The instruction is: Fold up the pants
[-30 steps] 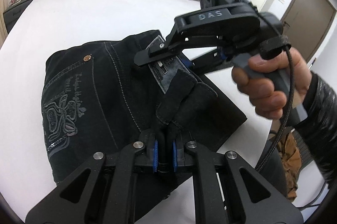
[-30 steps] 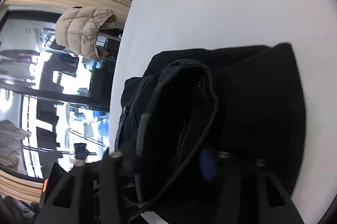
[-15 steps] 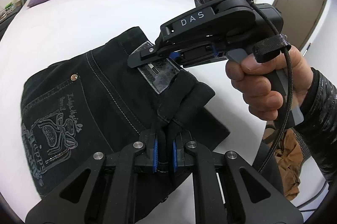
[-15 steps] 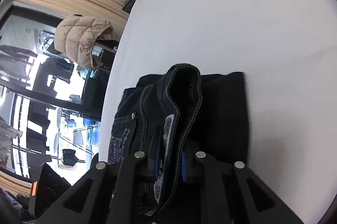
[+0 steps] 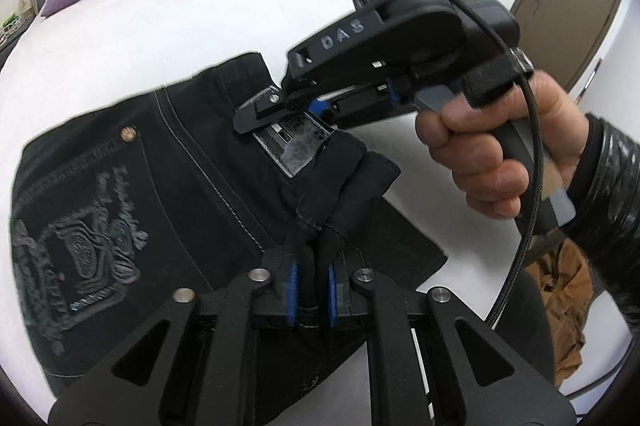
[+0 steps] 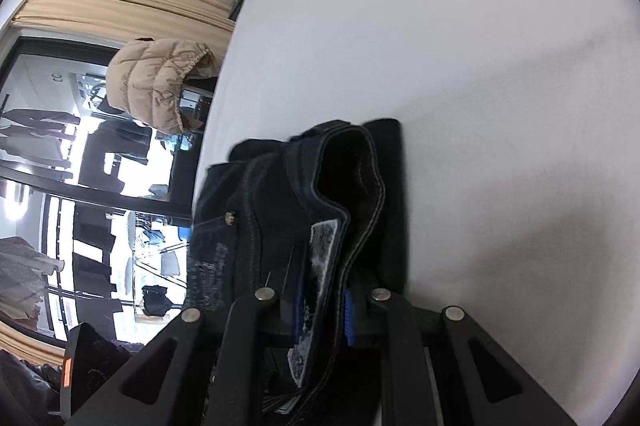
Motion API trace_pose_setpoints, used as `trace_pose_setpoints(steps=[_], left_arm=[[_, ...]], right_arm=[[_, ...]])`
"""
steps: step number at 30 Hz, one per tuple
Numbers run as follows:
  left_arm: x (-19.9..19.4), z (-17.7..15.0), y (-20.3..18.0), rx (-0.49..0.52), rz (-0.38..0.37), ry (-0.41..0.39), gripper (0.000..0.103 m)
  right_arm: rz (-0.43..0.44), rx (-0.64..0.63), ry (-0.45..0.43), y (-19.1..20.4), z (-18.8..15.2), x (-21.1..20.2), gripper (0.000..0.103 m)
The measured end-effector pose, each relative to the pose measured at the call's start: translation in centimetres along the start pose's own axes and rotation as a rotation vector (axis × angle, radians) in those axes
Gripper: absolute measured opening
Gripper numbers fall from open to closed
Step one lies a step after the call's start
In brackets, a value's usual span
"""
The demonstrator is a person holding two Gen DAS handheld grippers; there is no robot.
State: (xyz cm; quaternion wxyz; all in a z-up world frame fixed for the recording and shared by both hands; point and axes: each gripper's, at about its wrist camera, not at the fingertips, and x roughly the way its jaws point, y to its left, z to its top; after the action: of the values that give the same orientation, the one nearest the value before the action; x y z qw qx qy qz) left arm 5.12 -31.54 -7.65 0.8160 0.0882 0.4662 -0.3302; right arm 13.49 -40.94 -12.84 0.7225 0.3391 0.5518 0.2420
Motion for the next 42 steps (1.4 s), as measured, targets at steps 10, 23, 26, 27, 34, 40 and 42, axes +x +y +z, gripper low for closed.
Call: trace_pose_setpoints(steps=[10,23,26,27,34,40,42], left_arm=[[-6.5,-2.4,4.6,-0.085,-0.160,-0.012,0.021],[-6.5,1.0,15.4,-0.264,-0.004,-0.097,0.021],[-4.4,2.0,17.8,-0.259,0.074,-0.060,0.020],[-3.8,2.1,18.4,-0.265,0.074,-0.058,0.019],[-2.9,0.1,18.2,-0.232,0.056,-0.056,0.019],[-5.3,-5.0,13.5,-0.138,0.063,-0.079,0.019],[-6.2,-7.2,12.4,-0.123,0.055,-0.082,0.019]], right_arm=[[-0.031,0.035,-0.109,-1.0,-2.2,-4.0,0.034],[-0.043,0.027,-0.051,2.8,-8.8,-1.4,0.000],[0.017,0.114,-0.099,0.5,-9.7,-2.1,0.000],[0.031,0.128,-0.108,0.1,-9.9,-2.1,0.000],[0.059,0.141,-0.143,-0.9,-10.5,-1.6,0.000],[0.009,0.123,-0.166,0.4,-10.4,-1.0,0.000],[0.000,0.121,-0.177,0.7,-10.7,-0.9,0.000]])
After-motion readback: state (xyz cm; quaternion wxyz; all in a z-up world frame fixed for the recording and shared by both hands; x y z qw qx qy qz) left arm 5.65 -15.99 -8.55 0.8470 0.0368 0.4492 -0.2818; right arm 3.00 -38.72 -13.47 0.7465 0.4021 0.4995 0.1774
